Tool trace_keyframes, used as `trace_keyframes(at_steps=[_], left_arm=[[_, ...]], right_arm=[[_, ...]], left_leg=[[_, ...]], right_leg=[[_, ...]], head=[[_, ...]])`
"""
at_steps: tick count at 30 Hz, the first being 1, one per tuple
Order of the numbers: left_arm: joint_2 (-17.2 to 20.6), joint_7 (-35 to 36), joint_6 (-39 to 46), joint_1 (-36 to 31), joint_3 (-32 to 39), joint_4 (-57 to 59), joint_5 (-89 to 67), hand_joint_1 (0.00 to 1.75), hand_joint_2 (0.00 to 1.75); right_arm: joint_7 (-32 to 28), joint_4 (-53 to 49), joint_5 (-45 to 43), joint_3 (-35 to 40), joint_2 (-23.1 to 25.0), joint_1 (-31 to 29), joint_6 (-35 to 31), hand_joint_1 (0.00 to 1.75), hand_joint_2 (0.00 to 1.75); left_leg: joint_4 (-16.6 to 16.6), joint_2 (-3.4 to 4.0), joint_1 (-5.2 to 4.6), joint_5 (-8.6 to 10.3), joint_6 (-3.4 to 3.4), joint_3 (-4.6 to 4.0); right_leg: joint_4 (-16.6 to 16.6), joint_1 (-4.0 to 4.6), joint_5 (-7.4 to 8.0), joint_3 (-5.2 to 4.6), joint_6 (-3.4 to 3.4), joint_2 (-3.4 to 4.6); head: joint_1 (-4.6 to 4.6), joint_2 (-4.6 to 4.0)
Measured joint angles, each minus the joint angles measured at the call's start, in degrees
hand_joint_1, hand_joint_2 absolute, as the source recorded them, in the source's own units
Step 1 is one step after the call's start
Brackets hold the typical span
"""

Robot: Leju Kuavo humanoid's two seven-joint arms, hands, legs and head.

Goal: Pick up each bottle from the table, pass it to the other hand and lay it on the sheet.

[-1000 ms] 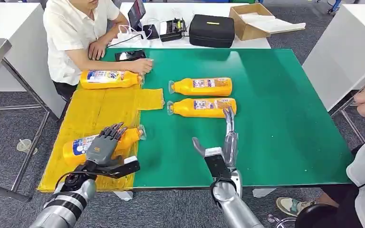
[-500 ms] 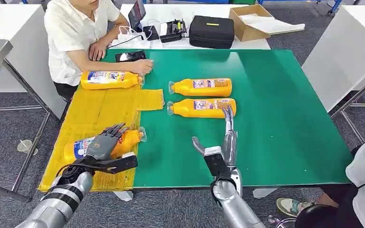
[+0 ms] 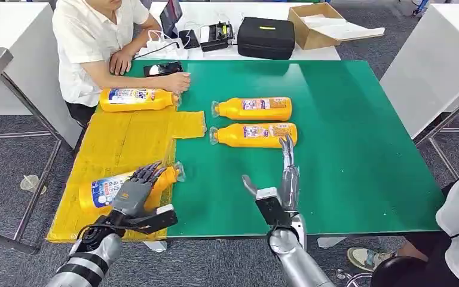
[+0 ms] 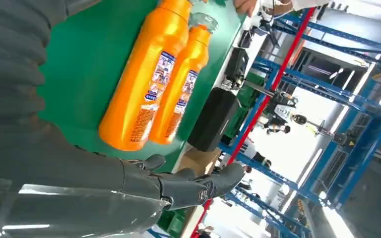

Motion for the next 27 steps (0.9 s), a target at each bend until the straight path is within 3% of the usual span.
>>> trace_keyframes(at_steps=[3,6,8,10,14,15,20,21,24,27], left_arm=[[-0.02,-0.77,2.12,3.84,-0.53,-5.99,2.60,0.00,1.75],[-0.13,-1.27,4.44,7.54,-1.88,-12.11,3.76,0.00,1.75],[-0.15,-1.46,5.47,9.26,-2.82,-15.15,4.74,0.00,1.75],[-0.15,-2.17,6.25,10.46,-3.91,-18.16,6.16,0.00,1.75],[-0.61,-3.95,6.91,11.76,-5.44,-22.59,10.42,0.00,1.75],[-0.70,-4.09,6.93,11.95,-5.64,-23.27,10.53,0.00,1.75],[-1.29,-5.84,7.56,13.00,-5.81,-25.37,15.37,0.00,1.75],[-1.77,-6.32,7.78,13.39,-5.70,-25.88,17.71,0.00,1.75],[-3.41,-7.04,9.79,14.94,-5.22,-27.47,22.43,0.00,1.75],[-5.51,-7.93,9.98,17.01,-4.37,-28.98,30.83,0.00,1.75]], right_arm=[[0.00,-1.05,1.72,-1.03,0.13,1.13,-0.02,0.00,1.75],[0.00,-2.84,-2.20,-1.49,0.11,2.22,0.68,0.00,1.75],[0.00,-4.97,-7.58,-1.64,0.13,3.27,3.66,0.00,1.75],[0.00,-7.98,-13.19,-3.04,0.48,4.35,11.14,0.00,1.75],[0.00,-11.73,-12.20,-4.72,1.66,5.28,15.19,0.00,1.75],[0.00,-12.31,-12.13,-4.92,1.81,5.43,15.30,0.00,0.00],[0.00,-12.87,-9.83,-5.60,2.19,5.54,16.53,0.00,0.00],[0.00,-12.29,-8.99,-5.66,2.25,5.45,17.39,0.00,1.75],[2.48,-10.88,-3.90,-5.79,2.73,5.45,16.06,0.00,1.75],[6.45,-9.48,8.49,-5.79,2.62,5.04,7.07,0.00,1.75]], left_leg=[[0.01,-0.01,0.00,-0.01,0.00,-0.09],[0.01,-0.01,0.00,-0.01,0.00,-0.27],[0.01,-0.02,0.00,-0.02,0.00,-0.33],[0.01,-0.02,0.00,-0.02,0.00,-0.37],[0.00,0.00,0.01,-0.02,-0.01,-0.36],[0.00,-0.02,0.01,-0.01,-0.01,-0.36],[0.00,0.01,0.00,-0.01,-0.01,-0.37],[0.00,0.00,0.00,-0.01,0.00,-0.37],[0.00,-0.02,-0.01,-0.02,0.00,-0.39],[0.00,-0.02,-0.01,-0.02,0.00,-0.41]], right_leg=[[0.00,0.00,-0.01,-0.08,0.00,-0.01],[0.00,0.00,-0.02,-0.26,0.00,0.00],[0.00,-0.01,-0.02,-0.31,0.00,-0.01],[0.00,0.00,-0.02,-0.34,0.00,-0.01],[0.00,0.01,-0.02,-0.36,-0.01,-0.01],[0.00,0.01,-0.02,-0.35,-0.01,-0.02],[0.00,0.00,0.00,-0.34,0.00,0.00],[0.00,0.00,-0.01,-0.33,0.00,-0.01],[0.00,-0.01,-0.01,-0.34,0.00,-0.01],[0.00,-0.02,-0.02,-0.36,0.00,-0.01]], head=[[0.00,0.00],[0.00,0.00],[0.00,0.00],[0.00,0.00],[0.00,0.00],[0.00,0.00],[-0.02,0.00],[0.00,0.00],[-0.02,0.00],[0.00,0.00]])
